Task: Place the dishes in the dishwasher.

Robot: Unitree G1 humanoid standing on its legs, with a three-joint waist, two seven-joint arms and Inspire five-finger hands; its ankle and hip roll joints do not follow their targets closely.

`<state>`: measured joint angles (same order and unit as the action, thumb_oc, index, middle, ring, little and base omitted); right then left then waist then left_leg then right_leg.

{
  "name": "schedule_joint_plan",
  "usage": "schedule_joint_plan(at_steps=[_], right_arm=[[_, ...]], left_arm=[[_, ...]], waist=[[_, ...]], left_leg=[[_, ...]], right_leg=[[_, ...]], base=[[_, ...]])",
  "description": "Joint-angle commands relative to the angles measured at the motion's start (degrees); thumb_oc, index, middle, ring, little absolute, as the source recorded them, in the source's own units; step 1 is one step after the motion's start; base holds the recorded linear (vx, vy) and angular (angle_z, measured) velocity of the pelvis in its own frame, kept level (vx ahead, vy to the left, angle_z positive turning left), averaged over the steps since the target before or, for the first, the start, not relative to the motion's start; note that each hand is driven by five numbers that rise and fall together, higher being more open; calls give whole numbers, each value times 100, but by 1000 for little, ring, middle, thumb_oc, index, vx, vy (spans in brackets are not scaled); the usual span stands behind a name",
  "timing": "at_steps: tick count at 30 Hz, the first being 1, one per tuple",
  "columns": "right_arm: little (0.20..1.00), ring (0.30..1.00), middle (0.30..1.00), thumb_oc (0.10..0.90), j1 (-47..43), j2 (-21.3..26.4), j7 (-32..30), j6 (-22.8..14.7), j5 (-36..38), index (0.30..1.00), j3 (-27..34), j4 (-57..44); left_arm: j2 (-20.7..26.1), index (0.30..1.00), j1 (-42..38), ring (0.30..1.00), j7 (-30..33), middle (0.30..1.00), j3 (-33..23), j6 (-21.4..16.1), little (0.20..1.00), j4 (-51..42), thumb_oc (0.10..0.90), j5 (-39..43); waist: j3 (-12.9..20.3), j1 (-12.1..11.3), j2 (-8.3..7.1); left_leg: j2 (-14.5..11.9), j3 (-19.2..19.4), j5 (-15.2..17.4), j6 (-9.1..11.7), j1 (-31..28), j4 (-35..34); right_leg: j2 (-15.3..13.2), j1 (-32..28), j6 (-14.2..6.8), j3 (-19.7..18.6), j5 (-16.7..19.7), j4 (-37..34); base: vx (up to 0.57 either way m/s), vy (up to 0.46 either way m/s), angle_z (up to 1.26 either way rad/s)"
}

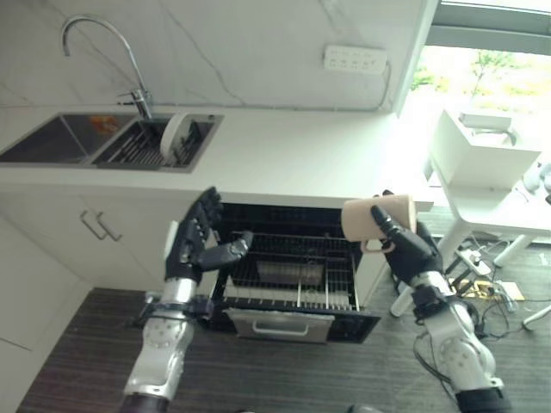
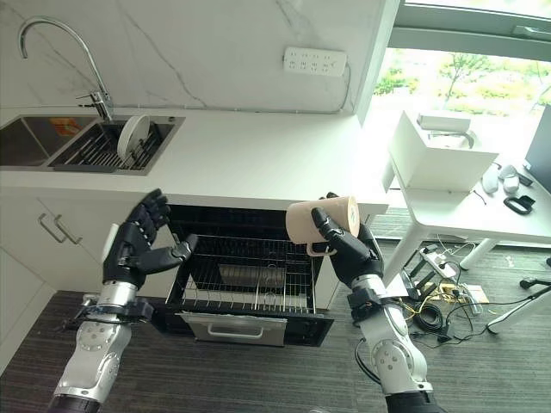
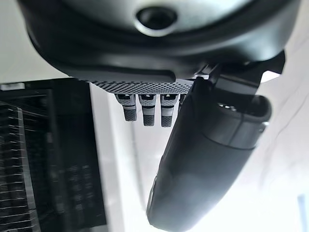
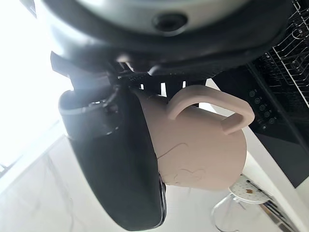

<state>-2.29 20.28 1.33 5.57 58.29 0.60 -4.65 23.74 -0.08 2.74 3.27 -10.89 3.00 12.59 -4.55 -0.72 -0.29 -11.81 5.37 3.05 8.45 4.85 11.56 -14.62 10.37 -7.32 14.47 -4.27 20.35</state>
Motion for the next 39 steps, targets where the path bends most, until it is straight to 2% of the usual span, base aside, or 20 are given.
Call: schedule_joint_plan(at_steps=[1,2,6,8,10,11,13,15,21,24,27,30,35,36,39], right_arm=[[300,300,300,400,-445,169,424,-309,-198,300,276,-863],[300,300,300,400,-475,210,457,-298,-233,300,255,-868],[300,300,300,400,-992,518,466,-631,-194,300,50,-806],[300,300,300,400,-1307,631,459,-696,-339,300,-13,-820],[300,300,300,400,-1435,656,456,-698,-375,300,-34,-800],[300,300,300,400,-1643,738,431,-677,-366,300,-100,-811],[300,300,300,400,-1872,793,417,-673,-464,300,-198,-816],[300,300,300,400,-2074,812,406,-690,-581,300,-292,-807],[300,300,300,400,-2345,847,270,-625,-789,300,-346,-862],[300,300,300,400,-2478,966,244,-502,-839,300,-296,-900],[300,300,300,400,-2562,1109,269,-424,-791,300,-286,-903],[300,300,300,400,-2593,1334,248,-282,-645,300,-296,-980],[300,300,300,400,-2553,1442,294,-295,-609,300,-354,-935],[300,300,300,400,-2609,1506,301,-281,-582,300,-379,-940],[300,300,300,400,-2696,1561,309,-273,-555,300,-409,-908]], left_arm=[[435,900,-433,900,-285,900,-190,-190,900,-567,800,-191],[524,900,-512,900,-501,900,-126,-11,900,-542,800,-166],[1051,900,-1219,900,-519,900,323,59,900,-489,800,-283],[1383,900,-1579,900,-472,900,346,29,900,-487,800,-348],[1478,900,-1712,900,-454,900,346,43,900,-472,800,-360],[1662,900,-1927,900,-414,900,335,92,900,-480,800,-327],[1794,900,-2114,900,-393,900,336,143,900,-537,800,-332],[1861,900,-2278,900,-418,900,331,173,900,-553,800,-331],[1957,900,-2511,900,-552,900,274,307,900,-685,800,-394],[2114,900,-2601,900,-970,900,312,874,900,-749,800,-758],[2377,900,-2716,900,-1203,900,487,1111,900,-643,800,-1171],[2753,900,-2955,900,-1924,900,795,1657,900,-633,800,-1495],[2996,900,-3083,900,-2880,900,1090,2424,900,-599,800,-1745],[3072,900,-3201,900,-3552,900,1261,2773,900,-536,800,-1893],[3061,900,-3313,900,-4090,900,1438,3025,900,-507,800,-2125]], waist=[[-22,78,-78],[-111,78,-82],[-695,53,-95],[-1040,66,-80],[-1145,68,-81],[-1341,78,-81],[-1532,71,-68],[-1643,53,-48],[-1666,22,-12],[-1632,15,13],[-1619,35,25],[-1595,67,35],[-1591,100,59],[-1598,130,66],[-1604,153,72]], left_leg=[[-55,165,616,-185,-14,562],[-71,155,595,-170,41,562],[-74,47,454,-160,582,562],[-28,-4,378,-171,853,562],[-10,-21,347,-180,937,562],[15,-37,299,-191,1082,562],[47,-55,269,-201,1197,562],[71,-73,261,-193,1256,562],[106,-89,256,-162,1313,562],[109,-82,255,-138,1326,562],[100,-66,258,-134,1310,562],[93,-27,260,-131,1294,562],[47,53,265,-121,1243,562],[32,92,270,-118,1225,562],[14,135,270,-114,1204,562]], right_leg=[[79,-549,-211,-316,-357,-316],[74,-493,-230,-320,-337,-316],[77,74,-270,-448,-124,-316],[106,333,-257,-526,-28,-316],[115,412,-247,-549,5,-316],[133,544,-223,-583,53,-316],[143,646,-202,-597,78,-316],[125,689,-203,-577,84,-316],[40,727,-238,-518,96,-316],[4,734,-255,-475,95,-316],[-4,728,-267,-462,91,-316],[-2,725,-279,-469,87,-316],[-1,702,-294,-470,72,-316],[7,697,-300,-487,65,-316],[20,694,-301,-507,63,-316]], base=[[0,0,0],[-44,-19,-1],[-339,-50,-3],[-356,-29,5],[-191,-9,0],[-173,-10,5],[-175,-1,2],[-76,6,7],[-14,16,8],[-9,42,10],[-6,45,5],[-1,39,1],[-3,27,-1],[0,0,0],[0,0,0]])
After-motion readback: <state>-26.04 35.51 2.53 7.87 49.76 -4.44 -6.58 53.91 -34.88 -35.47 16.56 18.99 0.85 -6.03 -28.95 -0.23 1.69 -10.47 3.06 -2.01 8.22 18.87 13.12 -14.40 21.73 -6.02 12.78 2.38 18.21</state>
